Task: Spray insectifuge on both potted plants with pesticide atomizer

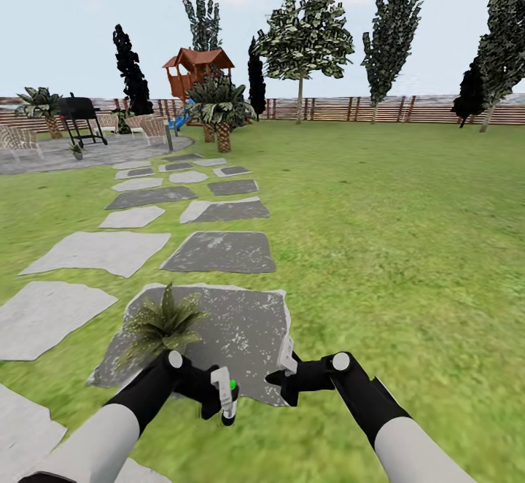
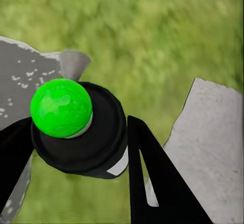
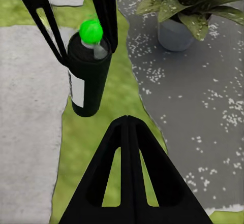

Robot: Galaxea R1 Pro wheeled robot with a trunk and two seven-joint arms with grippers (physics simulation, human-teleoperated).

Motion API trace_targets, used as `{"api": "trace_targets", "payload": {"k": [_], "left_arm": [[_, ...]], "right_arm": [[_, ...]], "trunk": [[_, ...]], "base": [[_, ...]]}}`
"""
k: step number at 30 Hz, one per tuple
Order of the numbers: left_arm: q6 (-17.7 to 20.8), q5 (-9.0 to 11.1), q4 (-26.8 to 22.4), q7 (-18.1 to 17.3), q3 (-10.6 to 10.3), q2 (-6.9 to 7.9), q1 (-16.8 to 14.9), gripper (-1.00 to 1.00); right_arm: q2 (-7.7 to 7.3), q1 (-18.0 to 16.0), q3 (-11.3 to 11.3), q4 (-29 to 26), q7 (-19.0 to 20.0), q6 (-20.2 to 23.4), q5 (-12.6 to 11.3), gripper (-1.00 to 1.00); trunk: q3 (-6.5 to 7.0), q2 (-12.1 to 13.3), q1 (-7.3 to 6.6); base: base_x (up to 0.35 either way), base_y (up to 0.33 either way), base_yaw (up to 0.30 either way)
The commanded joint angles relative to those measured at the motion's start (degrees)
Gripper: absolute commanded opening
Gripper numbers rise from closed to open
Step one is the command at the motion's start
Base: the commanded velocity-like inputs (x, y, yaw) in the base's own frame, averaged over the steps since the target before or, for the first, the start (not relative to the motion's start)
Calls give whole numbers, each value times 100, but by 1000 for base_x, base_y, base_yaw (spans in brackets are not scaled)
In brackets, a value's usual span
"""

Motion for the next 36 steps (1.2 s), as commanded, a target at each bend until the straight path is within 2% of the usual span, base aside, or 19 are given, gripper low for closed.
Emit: {"api": "trace_targets", "payload": {"k": [1,5,9,20,36], "left_arm": [[-24,-38,-7,-11,-1,-35,-2,-100],[-32,-47,-14,45,-2,-179,-2,-100],[-5,-52,6,369,-10,-285,-2,-100],[4,-109,142,476,-37,-413,7,-100],[-5,-76,151,476,-37,-564,7,-100]], "right_arm": [[3,-2,-6,-4,6,-53,59,-100],[5,-2,-6,7,6,-53,59,-100],[4,-2,-6,-3,6,-53,59,-100],[2,-2,-6,-3,6,-53,59,-100],[5,-2,-6,-3,6,-53,59,-100]], "trunk": [[-5,-2,-1],[-5,-2,-1],[-5,-2,-1],[-5,-2,-1],[-5,-2,-1]], "base": [[0,0,0],[0,0,0],[0,0,0],[0,0,0],[0,0,0]]}}
